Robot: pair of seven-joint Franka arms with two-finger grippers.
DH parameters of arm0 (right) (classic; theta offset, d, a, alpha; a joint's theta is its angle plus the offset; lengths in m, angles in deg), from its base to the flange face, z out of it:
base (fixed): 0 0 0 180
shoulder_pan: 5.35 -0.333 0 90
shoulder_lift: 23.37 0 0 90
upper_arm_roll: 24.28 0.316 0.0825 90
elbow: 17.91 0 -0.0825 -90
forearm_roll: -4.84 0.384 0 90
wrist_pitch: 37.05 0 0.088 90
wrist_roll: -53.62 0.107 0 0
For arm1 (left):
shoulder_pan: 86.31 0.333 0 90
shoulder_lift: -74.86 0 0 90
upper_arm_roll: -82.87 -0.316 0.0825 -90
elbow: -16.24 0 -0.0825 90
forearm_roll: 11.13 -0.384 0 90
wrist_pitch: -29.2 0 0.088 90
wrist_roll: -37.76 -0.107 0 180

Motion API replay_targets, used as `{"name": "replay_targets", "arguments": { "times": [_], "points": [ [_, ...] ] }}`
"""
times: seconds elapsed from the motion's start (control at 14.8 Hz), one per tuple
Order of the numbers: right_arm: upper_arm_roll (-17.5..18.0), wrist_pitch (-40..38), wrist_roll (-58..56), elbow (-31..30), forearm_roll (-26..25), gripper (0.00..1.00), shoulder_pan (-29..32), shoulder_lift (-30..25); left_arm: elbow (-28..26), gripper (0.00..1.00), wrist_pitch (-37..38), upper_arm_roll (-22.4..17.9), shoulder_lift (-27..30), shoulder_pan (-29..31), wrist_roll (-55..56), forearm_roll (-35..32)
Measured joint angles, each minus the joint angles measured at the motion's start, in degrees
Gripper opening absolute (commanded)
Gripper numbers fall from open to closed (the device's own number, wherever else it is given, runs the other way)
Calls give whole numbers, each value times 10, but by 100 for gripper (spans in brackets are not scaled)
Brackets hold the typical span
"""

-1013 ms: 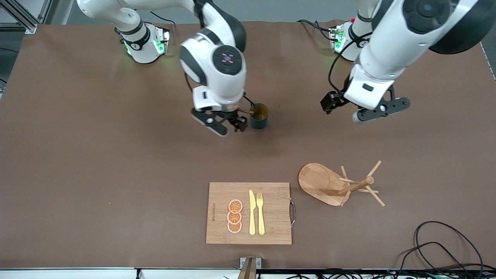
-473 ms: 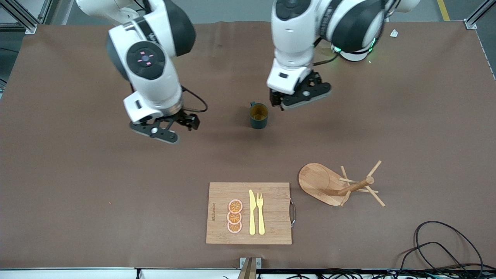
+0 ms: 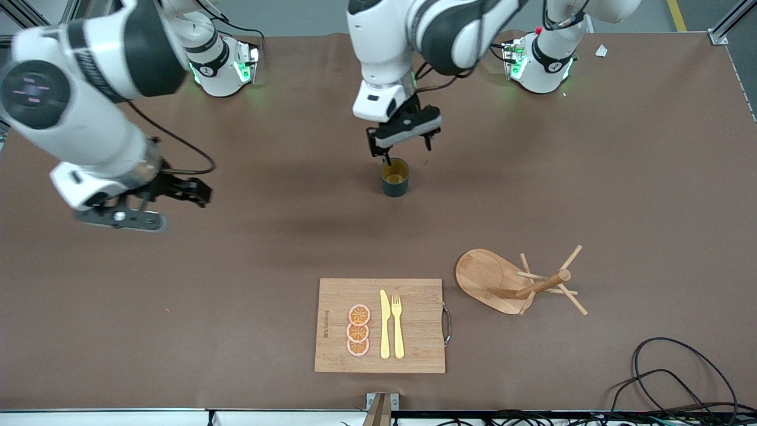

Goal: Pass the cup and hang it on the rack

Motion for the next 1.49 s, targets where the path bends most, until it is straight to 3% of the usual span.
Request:
{"name": "replay_targets", "arguments": {
  "times": [0.34,0.68,1.01,1.49],
  "points": [
    [1,-3,-95,-6,2,100,96,-28,-5,99,-1,0,-86,-95,202,-137],
    [1,-10,-154,-6,4,100,154,-47,-6,99,-4,0,-159,-131,345,-219],
    [1,-12,-190,-6,15,100,179,-69,-7,99,-4,0,-213,-145,418,-274],
    [8,-48,-218,-6,23,100,188,-77,-30,99,3,0,-227,-160,471,-311]
  ]
}}
